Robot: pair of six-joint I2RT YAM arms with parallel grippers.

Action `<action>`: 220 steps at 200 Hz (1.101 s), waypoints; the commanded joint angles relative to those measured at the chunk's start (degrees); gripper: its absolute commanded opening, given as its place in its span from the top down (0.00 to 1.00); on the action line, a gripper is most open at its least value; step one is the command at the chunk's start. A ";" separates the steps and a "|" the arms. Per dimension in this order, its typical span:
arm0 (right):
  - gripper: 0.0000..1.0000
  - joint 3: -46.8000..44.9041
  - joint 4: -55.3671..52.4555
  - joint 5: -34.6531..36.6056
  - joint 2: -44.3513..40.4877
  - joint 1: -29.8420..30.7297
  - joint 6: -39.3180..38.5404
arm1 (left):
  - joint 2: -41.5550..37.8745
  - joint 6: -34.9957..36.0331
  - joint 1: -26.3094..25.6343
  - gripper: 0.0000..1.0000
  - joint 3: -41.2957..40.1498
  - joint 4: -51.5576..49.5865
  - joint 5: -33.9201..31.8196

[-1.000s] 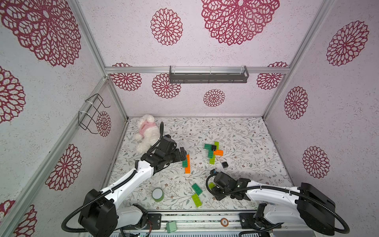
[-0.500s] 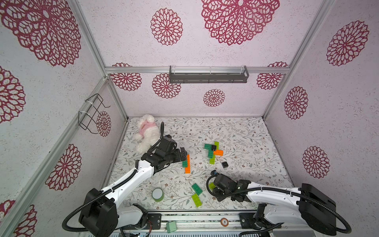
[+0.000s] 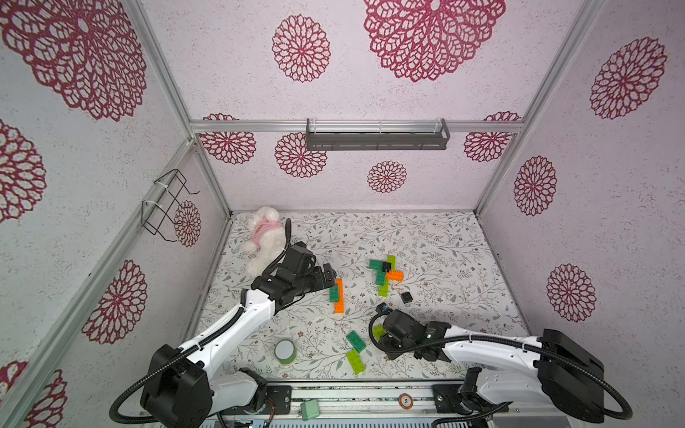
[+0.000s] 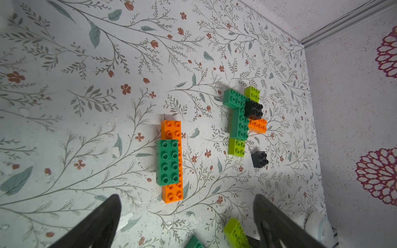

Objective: Assemble a small pinwheel with lego
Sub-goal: Pick up the lego brick from the center of the board, then assemble the lego brick with the lego brick.

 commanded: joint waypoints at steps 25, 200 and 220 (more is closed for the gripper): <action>0.86 9.85 3.32 -5.01 9.59 -4.42 -8.15 | -6.16 -1.30 1.76 0.03 -4.20 0.18 -0.05; 0.86 28.38 0.47 -7.91 28.93 -4.55 -15.19 | -10.50 -2.12 7.35 0.03 -8.28 -3.03 -1.85; 0.86 30.20 0.14 -8.39 29.89 -4.46 -15.20 | -10.53 -2.16 8.75 0.03 -8.36 -2.56 0.19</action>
